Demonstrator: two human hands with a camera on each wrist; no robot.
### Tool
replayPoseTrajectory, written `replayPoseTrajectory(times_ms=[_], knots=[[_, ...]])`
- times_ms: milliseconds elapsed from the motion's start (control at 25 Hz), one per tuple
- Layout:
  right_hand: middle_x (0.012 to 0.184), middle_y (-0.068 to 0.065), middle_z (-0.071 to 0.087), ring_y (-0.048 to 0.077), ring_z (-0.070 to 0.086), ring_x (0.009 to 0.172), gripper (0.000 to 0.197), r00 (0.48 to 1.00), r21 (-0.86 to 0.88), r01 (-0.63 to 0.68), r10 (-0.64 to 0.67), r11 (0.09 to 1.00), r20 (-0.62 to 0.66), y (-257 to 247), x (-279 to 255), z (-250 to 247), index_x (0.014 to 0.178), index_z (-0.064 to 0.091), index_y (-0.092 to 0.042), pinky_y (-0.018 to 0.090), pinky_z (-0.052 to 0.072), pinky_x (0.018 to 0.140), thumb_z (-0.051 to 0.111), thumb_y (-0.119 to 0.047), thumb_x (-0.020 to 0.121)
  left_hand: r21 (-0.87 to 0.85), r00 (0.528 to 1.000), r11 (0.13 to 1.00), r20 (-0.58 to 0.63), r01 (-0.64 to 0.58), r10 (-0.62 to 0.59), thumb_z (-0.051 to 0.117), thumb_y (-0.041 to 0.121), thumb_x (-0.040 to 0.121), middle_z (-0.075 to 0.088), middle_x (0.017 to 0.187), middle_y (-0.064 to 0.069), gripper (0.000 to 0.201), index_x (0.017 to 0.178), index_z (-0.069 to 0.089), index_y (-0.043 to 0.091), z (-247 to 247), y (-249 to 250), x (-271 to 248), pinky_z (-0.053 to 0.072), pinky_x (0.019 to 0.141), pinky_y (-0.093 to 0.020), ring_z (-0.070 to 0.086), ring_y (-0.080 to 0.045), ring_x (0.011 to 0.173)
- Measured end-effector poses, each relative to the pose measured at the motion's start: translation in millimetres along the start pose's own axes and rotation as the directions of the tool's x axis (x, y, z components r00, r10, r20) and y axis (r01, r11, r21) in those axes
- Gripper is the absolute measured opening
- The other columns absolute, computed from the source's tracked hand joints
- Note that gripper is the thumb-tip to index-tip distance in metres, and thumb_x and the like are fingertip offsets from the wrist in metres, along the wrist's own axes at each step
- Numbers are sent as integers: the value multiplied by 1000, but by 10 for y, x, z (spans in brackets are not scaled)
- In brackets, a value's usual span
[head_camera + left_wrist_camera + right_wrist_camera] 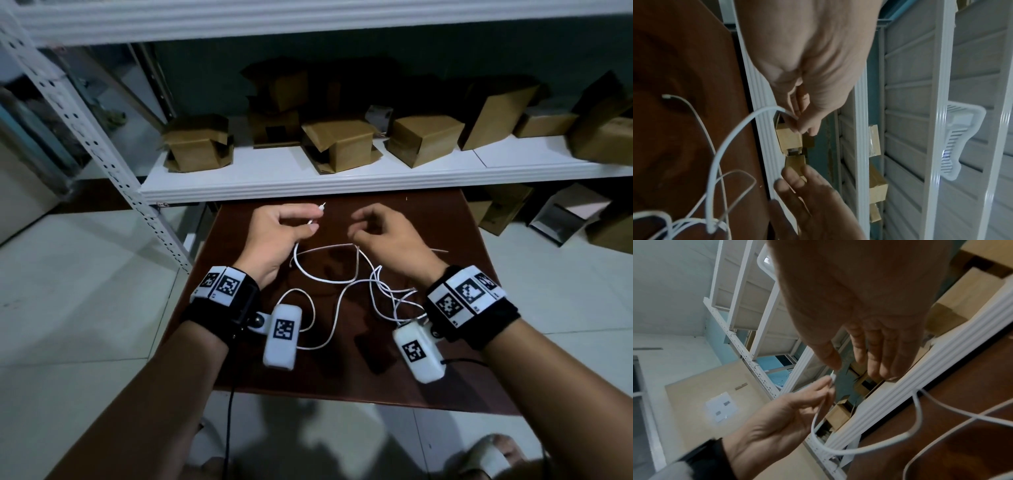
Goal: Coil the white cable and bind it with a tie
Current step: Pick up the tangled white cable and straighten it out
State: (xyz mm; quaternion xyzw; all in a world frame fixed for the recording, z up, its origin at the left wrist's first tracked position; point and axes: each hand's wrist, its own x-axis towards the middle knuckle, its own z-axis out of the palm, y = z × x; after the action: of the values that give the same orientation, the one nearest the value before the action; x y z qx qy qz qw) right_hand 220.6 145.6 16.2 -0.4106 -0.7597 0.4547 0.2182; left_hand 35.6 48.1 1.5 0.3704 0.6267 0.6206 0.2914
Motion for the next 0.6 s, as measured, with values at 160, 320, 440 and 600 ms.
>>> replayPoseTrajectory(times_ms=[160,320,440,600], knots=[[81,7,76,17,69,68,32,994,131,62,-72,990,79,-34,-21,189,99,71,-23,42,60,71,80,-44,77,-213,998,977,63,1,13,77,-15,80,79,109,-11,22,95,78,0,152,145,-86,56,90,-25,75,-18,105],[71,16,66,-1,44,46,14,956,196,50,-104,979,275,-79,-87,197,99,71,4,14,34,48,71,-10,97,-490,1000,871,18,-8,19,70,-18,83,76,109,-18,31,108,71,0,137,288,-52,58,92,-26,75,-22,103],[72,16,74,7,51,54,18,902,93,138,-164,986,398,-57,-115,179,92,75,-4,21,36,55,69,-19,100,-588,997,809,-74,-27,-21,68,-15,86,78,97,-18,23,105,71,0,-59,378,12,61,85,-27,78,-22,93],[57,2,63,11,51,54,21,899,60,232,-238,971,368,-32,-100,186,91,79,-12,25,40,59,66,-24,102,-459,994,883,-2,95,-108,68,-5,92,80,100,-11,19,109,74,1,-150,315,-19,63,80,-26,78,-17,86]])
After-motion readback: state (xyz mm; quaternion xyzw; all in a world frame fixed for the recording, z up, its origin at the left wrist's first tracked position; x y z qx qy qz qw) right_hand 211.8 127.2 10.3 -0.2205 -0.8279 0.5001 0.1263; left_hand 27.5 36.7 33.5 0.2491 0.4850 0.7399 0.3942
